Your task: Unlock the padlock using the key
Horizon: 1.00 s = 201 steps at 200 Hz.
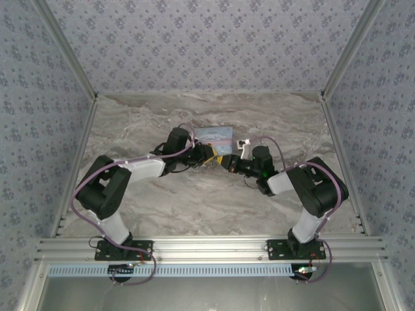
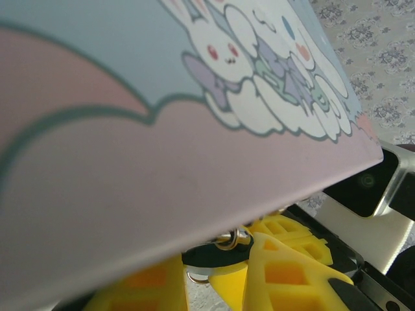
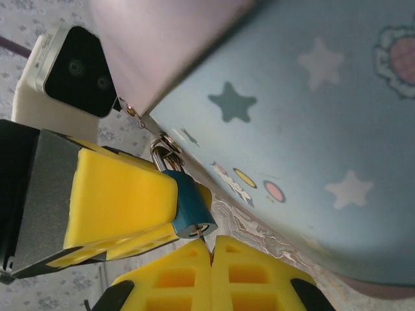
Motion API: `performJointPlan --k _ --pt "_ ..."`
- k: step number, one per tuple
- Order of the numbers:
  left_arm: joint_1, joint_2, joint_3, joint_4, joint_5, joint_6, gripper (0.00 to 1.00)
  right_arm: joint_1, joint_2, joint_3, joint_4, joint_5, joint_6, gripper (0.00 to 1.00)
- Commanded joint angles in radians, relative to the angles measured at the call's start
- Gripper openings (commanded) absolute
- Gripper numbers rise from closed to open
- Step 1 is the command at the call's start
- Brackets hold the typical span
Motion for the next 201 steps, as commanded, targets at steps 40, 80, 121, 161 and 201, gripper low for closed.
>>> performJointPlan --k 40,80,121,161,201 --pt "-0.009 0.003 -0.012 0.068 0.032 -0.018 0.14 0.015 0.024 0.049 0.184 -0.033 0.245 0.03" --pt "-0.009 0.006 -0.02 0.08 0.034 -0.026 0.14 0.018 0.022 0.055 0.206 -0.01 0.312 0.03" --pt "-0.009 0.011 -0.024 0.093 0.036 -0.034 0.14 0.019 0.03 0.077 0.209 -0.003 0.406 0.02" --pt "-0.008 0.012 -0.026 0.101 0.037 -0.037 0.14 0.024 0.048 0.086 0.232 0.011 0.501 0.02" --pt "-0.009 0.013 -0.029 0.108 0.034 -0.037 0.14 0.028 0.042 0.086 0.219 0.023 0.506 0.02"
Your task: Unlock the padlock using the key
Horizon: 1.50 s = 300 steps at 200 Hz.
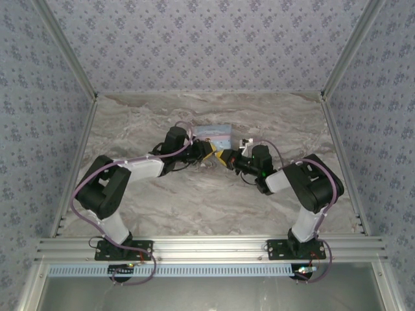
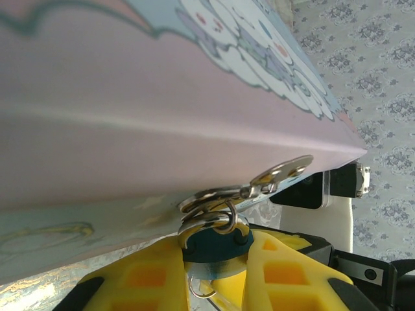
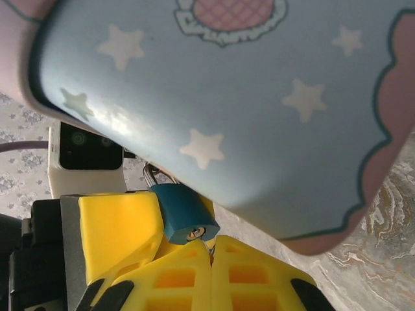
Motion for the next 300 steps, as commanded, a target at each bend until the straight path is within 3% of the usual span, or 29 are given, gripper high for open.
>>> performJointPlan --k 1,48,85,169,226,274,300 --pt "-0.023 0.013 -0.014 0.026 0.061 0.007 0.14 0.025 -0.009 0.058 0.12 -0.002 0.046 0.02" --pt "-0.021 0.014 -0.014 0.028 0.058 0.007 0.14 0.026 -0.004 0.06 0.118 -0.003 0.051 0.03" --pt "-0.016 0.017 -0.011 0.025 0.056 0.005 0.14 0.031 -0.031 0.059 0.012 -0.007 -0.046 0.02" --pt "-0.014 0.058 -0.011 0.033 0.024 -0.017 0.37 0.065 0.01 0.021 -0.047 0.042 -0.042 0.01" --pt "-0.004 0.051 -0.059 0.048 -0.015 -0.04 0.47 0.067 0.06 0.002 -0.006 0.074 0.011 0.01" --pt "0.001 0.062 -0.074 0.06 -0.019 -0.059 0.49 0.075 0.071 -0.005 0.012 0.089 0.04 0.01" --pt "0.001 0.086 -0.068 0.075 -0.005 -0.09 0.44 0.08 0.08 -0.004 0.015 0.094 0.054 0.0"
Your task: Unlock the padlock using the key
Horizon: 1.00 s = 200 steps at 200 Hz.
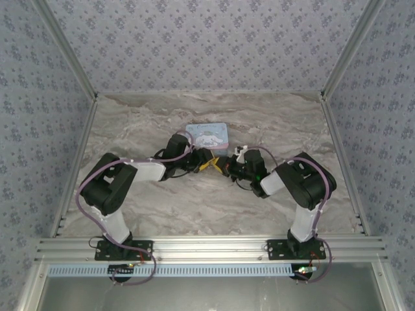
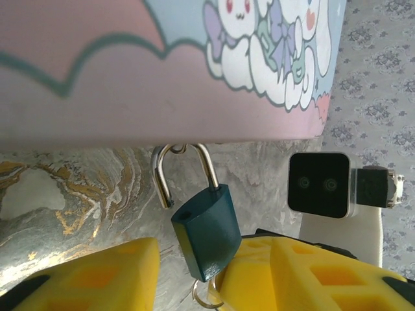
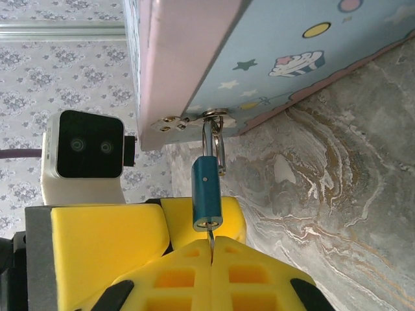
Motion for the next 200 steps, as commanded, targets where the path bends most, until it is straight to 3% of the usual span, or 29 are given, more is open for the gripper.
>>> performJointPlan --k 1,65,125,147,159,200 --pt "0.006 0.032 0.001 0.05 0.006 -0.036 0.44 0.01 0.016 0.0 0.06 0.021 0.025 0.0" --pt "0.002 0.062 0.003 0.097 0.002 -0.073 0.33 0.018 0.026 -0.009 0.063 0.034 0.042 0.0" --pt "-0.002 0.056 -0.001 0.09 0.0 -0.073 0.06 0.003 0.019 -0.022 0.063 0.036 0.021 0.05" --pt "0.0 0.055 0.002 0.086 0.0 -0.073 0.0 -0.005 -0.003 -0.019 0.012 0.017 -0.029 0.12" --pt "-0.001 0.051 0.005 0.081 -0.001 -0.073 0.0 -0.007 -0.033 -0.02 -0.053 0.018 -0.084 0.21" --pt "-0.001 0.038 0.013 0.049 -0.01 -0.088 0.0 -0.015 -0.219 -0.012 -0.445 0.084 -0.366 0.4"
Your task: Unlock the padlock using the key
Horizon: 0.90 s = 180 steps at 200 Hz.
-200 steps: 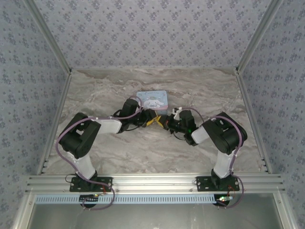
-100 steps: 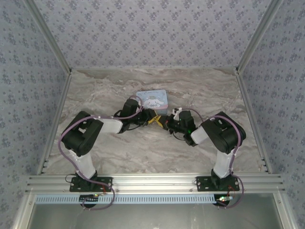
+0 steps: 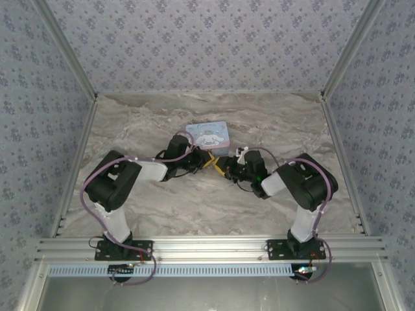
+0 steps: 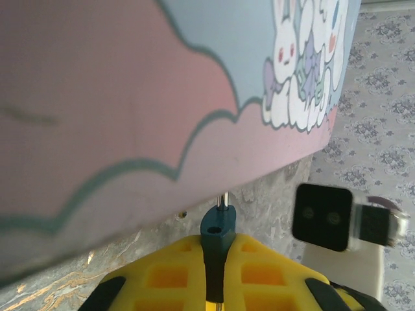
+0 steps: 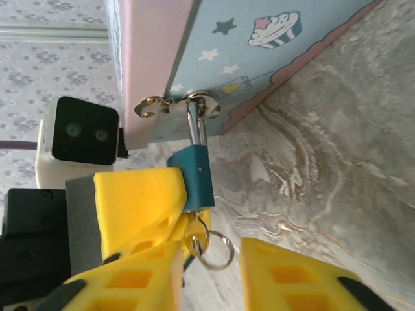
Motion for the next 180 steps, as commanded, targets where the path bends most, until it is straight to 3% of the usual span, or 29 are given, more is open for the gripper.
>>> performJointPlan --k 1,32,53,87,135,180 --pt "-0.002 -0.01 0.014 -0.029 0.005 -0.015 0.0 -0.006 -0.126 0.006 -0.285 0.055 -0.234 0.4" --pt "-0.001 -0.017 0.028 -0.055 0.011 -0.038 0.0 0.025 -0.287 0.069 -0.624 0.215 -0.59 0.46" --pt "0.0 -0.024 0.033 -0.072 0.016 -0.053 0.0 0.104 -0.37 0.061 -0.7 0.416 -0.858 0.55" --pt "0.003 -0.04 0.041 -0.119 0.018 -0.055 0.0 0.279 -0.433 0.007 -0.627 0.724 -1.202 0.7" --pt "0.014 -0.054 0.034 -0.107 0.04 -0.066 0.0 0.396 -0.376 0.011 -0.551 0.884 -1.6 0.72" --pt "0.018 -0.061 0.034 -0.108 0.055 -0.078 0.0 0.394 -0.278 0.021 -0.431 0.927 -1.812 0.72"
